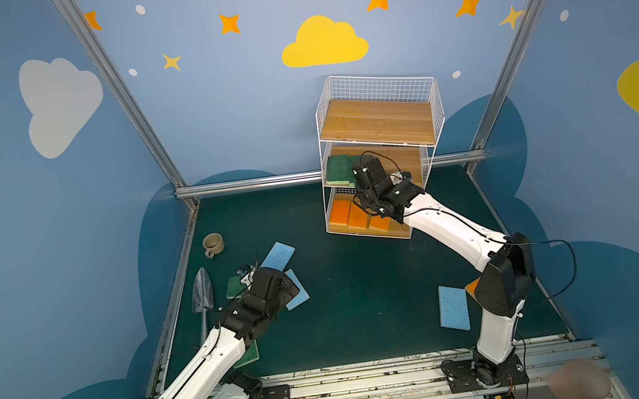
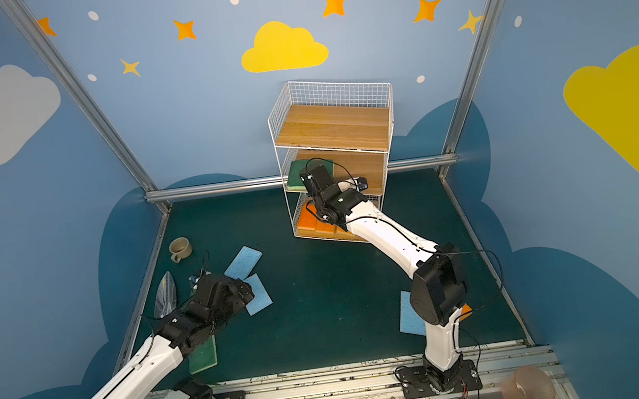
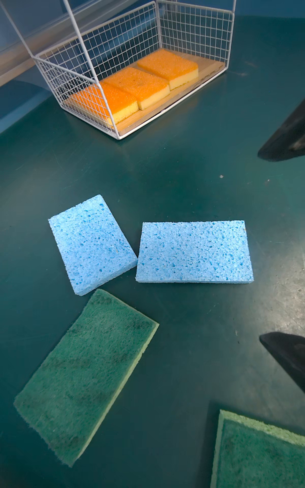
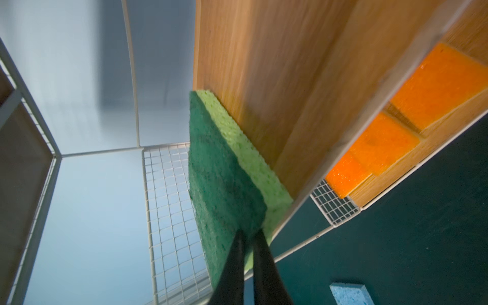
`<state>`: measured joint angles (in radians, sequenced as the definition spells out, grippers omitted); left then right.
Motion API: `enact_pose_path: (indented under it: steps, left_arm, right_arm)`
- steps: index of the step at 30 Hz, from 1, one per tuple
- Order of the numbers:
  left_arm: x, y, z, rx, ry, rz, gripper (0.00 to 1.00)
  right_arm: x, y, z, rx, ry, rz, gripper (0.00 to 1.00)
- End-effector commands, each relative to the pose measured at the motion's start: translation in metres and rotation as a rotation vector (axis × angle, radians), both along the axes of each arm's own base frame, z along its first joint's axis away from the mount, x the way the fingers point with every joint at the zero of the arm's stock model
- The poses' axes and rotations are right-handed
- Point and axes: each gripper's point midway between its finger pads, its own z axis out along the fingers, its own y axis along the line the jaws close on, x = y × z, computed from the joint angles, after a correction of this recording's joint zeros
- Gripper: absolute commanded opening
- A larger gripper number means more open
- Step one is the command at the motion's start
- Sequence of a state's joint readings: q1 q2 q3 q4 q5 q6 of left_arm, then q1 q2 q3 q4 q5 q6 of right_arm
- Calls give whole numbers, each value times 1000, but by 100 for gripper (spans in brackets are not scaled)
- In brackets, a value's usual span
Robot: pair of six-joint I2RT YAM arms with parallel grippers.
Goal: Arrange cleaning sponges on a shelf
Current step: Place the cleaning sponge at the shelf.
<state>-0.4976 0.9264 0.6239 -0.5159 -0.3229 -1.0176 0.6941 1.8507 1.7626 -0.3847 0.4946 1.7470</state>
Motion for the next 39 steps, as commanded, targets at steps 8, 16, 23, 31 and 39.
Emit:
enact_pose_path:
  steps: [8, 16, 23, 31, 39]
  left_arm:
    - [-3, 9, -2, 40, 1, 19, 100]
    - [-4, 13, -4, 69, -6, 5, 100]
    - [-1, -4, -12, 8, -61, -153, 98]
    - [0, -3, -36, -77, -55, -197, 68]
    - [13, -4, -65, -104, 99, -194, 64]
  right_arm:
    - [-11, 21, 3, 8, -23, 102, 39]
    - [-28, 17, 15, -21, -58, 181, 49]
    - [-67, 16, 7, -141, -75, 408, 49]
    - [-127, 30, -36, -205, -182, 809, 48]
    - [-161, 21, -73, -281, -220, 1066, 50]
